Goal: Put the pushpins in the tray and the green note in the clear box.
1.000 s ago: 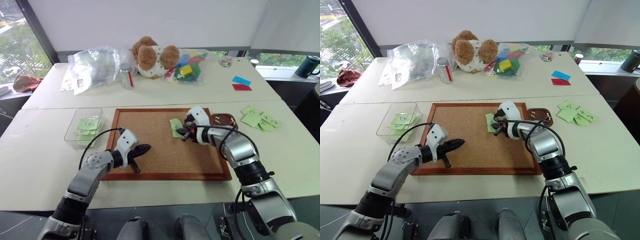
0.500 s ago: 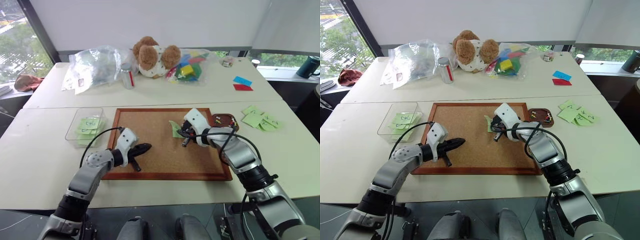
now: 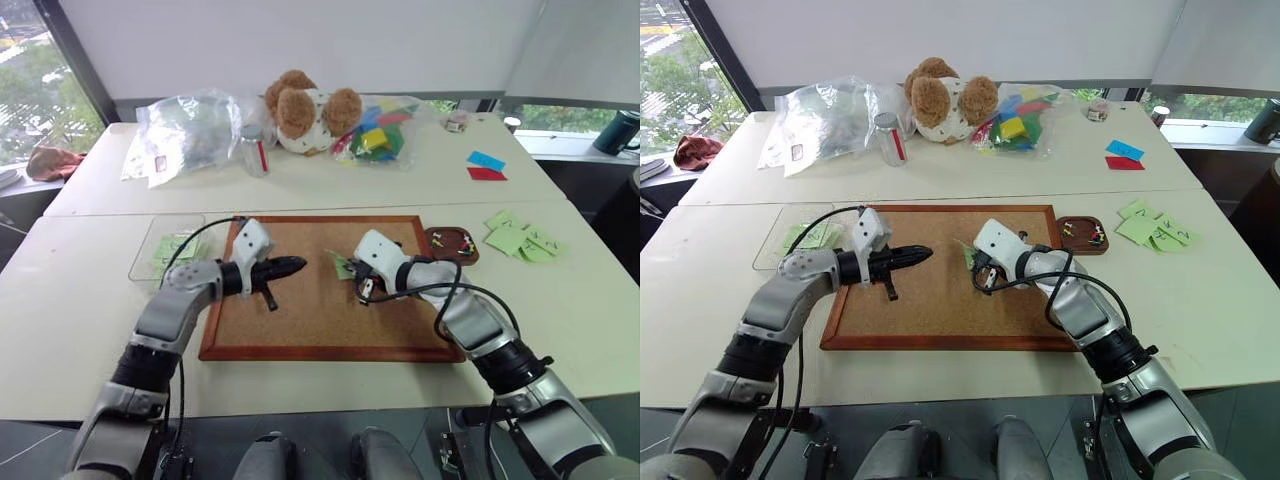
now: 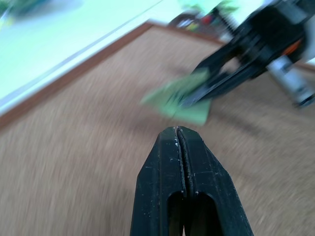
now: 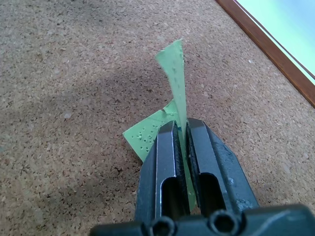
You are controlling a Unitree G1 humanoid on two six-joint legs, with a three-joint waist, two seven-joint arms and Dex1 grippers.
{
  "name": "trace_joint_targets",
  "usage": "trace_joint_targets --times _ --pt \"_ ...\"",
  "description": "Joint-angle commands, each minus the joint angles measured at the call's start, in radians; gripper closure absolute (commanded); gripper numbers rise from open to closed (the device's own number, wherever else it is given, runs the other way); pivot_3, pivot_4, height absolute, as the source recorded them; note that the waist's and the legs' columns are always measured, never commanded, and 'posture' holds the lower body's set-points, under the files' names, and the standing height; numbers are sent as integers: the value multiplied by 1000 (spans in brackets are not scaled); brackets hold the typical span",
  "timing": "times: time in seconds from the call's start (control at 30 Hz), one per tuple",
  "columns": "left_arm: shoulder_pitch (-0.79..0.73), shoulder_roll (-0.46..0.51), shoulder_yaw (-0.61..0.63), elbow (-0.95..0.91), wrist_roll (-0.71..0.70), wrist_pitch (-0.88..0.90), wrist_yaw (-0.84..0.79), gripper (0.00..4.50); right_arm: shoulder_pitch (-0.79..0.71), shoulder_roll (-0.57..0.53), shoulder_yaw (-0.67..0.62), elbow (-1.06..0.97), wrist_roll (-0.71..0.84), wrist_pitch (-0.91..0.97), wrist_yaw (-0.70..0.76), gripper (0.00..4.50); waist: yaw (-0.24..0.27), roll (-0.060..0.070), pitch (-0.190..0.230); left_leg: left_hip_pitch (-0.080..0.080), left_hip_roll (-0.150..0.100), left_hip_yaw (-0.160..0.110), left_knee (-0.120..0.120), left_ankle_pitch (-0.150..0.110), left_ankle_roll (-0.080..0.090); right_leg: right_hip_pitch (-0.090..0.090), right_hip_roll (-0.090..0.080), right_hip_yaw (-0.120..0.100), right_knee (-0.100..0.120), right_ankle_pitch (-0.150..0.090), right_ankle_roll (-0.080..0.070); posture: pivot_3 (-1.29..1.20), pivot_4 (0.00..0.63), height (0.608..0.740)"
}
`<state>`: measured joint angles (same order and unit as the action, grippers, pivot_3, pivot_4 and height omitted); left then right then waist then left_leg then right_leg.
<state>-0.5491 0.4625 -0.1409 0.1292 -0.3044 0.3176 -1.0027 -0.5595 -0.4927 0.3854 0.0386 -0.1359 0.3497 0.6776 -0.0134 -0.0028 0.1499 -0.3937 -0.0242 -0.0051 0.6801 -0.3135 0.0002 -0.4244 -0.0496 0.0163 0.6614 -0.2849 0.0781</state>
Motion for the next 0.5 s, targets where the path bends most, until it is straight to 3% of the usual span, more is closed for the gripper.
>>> trace_joint_targets --times 0.03,0.23,0.5 --pt "-54 19 -25 49 23 -78 -92 4500 2 11 1 -57 -7 -16 20 4292 -1 0 0 0 0 0 0 0 0 0 0 0 0 0 0 0 150 740" --pt "-131 38 -88 210 127 -271 -191 4500 12 12 2 -75 -16 -9 41 4292 0 0 0 0 0 0 0 0 0 0 1 0 0 0 0 0 150 740" --pt "-283 -28 -104 490 180 -443 -276 4500 16 7 2 -116 -20 -3 85 4292 2 -1 1 -1 0 0 3 0 1 0 1 0 0 0 0 0 150 740"
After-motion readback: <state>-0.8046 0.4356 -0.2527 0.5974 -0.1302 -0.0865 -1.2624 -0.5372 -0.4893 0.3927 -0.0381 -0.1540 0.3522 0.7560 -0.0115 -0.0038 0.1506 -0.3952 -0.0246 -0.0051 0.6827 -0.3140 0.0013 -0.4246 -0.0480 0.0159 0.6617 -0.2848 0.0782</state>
